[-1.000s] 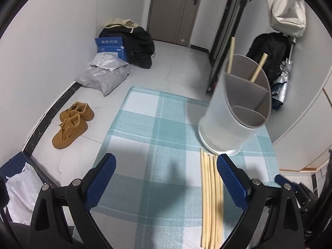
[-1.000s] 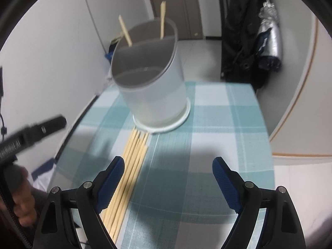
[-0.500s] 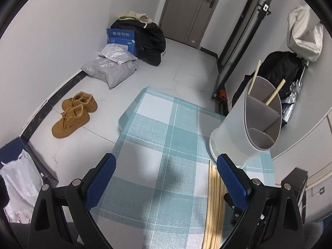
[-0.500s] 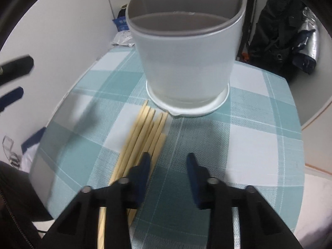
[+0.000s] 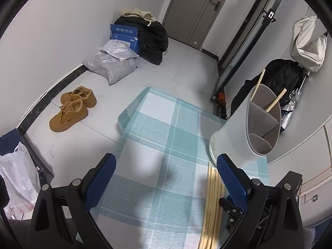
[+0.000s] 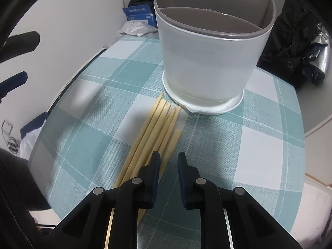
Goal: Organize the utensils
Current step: 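Lower the right gripper onto the remaining chopsticks and grasp one, then lift the chopstick with the right gripper while the left gripper grasps another chopstick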
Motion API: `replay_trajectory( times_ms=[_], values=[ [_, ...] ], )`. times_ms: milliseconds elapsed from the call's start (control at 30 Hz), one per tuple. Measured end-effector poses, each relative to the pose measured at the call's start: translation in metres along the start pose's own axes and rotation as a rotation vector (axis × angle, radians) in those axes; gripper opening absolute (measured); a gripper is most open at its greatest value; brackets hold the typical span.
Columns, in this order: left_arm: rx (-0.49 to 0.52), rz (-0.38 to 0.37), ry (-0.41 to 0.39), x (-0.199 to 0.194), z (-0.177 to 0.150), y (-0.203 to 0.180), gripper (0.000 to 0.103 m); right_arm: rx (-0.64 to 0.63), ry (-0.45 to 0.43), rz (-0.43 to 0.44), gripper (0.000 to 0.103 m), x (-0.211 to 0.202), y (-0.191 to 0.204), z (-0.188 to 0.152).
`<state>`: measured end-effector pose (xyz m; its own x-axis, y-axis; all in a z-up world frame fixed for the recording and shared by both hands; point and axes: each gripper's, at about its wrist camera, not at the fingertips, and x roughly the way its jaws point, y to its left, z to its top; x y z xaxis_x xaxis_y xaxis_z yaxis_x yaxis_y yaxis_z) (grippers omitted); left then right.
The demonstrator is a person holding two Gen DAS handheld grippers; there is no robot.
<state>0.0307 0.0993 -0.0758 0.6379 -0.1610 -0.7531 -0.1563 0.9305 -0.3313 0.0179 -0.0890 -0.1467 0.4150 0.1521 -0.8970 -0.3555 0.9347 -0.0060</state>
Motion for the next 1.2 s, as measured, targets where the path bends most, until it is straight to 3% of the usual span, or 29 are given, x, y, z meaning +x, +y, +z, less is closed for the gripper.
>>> replay_trajectory(
  times_ms=[367,667,933,1200],
  values=[
    [-0.02,0.028,0.001,0.0,-0.004,0.009,0.095,-0.014,0.064,-0.011,0.012,0.008,0.006,0.007],
    [-0.044,0.045,0.01,0.002,-0.004,0.017,0.095,-0.041,0.058,0.004,0.008,0.012,0.008,0.013],
    [-0.046,0.033,0.03,0.005,-0.004,0.016,0.095,-0.109,0.102,0.053,0.005,-0.003,0.003,-0.009],
    [-0.034,0.054,0.055,0.012,-0.008,0.016,0.095,-0.152,0.055,0.024,0.009,0.003,0.01,-0.001]
  ],
)
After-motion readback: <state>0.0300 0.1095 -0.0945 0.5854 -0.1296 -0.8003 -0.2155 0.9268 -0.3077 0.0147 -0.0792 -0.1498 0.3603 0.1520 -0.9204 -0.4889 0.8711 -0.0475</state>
